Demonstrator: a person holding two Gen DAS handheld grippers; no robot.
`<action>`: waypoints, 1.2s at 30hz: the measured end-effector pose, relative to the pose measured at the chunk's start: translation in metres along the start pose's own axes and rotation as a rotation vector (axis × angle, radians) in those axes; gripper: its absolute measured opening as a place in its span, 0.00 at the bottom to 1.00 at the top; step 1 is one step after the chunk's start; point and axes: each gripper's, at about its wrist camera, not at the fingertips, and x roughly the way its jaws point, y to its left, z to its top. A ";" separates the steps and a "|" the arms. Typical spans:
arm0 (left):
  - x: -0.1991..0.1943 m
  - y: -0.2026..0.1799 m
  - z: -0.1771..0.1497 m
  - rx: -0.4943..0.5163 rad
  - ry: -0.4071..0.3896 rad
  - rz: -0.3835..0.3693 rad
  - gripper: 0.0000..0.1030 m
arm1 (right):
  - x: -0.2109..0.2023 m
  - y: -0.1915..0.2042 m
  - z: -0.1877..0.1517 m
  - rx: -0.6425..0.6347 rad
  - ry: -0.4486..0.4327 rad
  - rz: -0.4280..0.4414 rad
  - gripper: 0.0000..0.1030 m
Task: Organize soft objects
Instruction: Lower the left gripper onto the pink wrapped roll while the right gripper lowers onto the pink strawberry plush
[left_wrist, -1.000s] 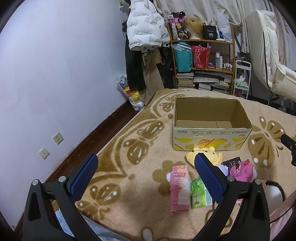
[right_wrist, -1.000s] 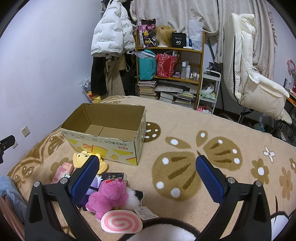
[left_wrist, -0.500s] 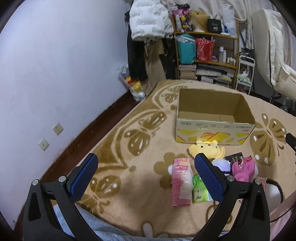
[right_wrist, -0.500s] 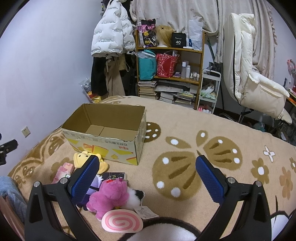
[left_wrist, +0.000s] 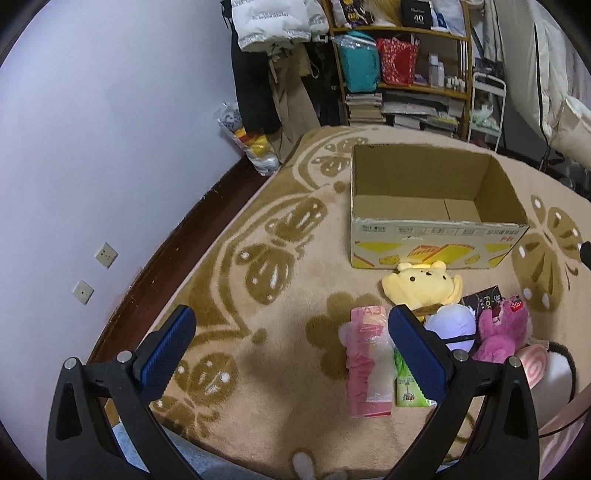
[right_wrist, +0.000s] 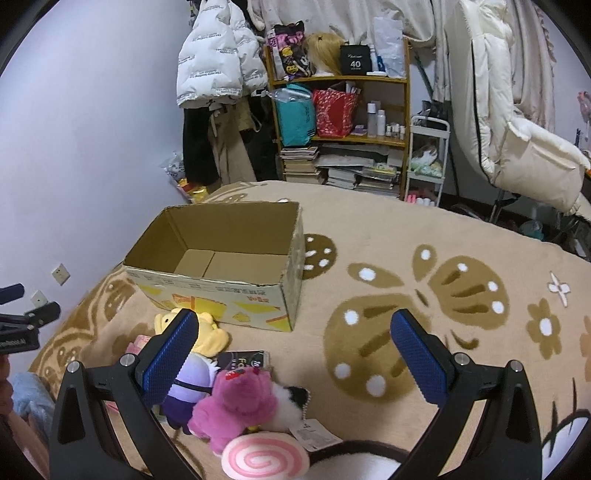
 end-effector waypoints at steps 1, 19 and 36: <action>0.002 -0.001 0.000 0.002 0.008 -0.001 1.00 | 0.003 0.001 0.001 0.001 0.004 0.004 1.00; 0.069 -0.016 0.009 0.000 0.178 -0.034 1.00 | 0.056 0.020 -0.013 0.026 0.184 0.068 1.00; 0.121 -0.033 0.003 0.016 0.327 -0.075 1.00 | 0.091 0.024 -0.035 0.031 0.346 0.102 1.00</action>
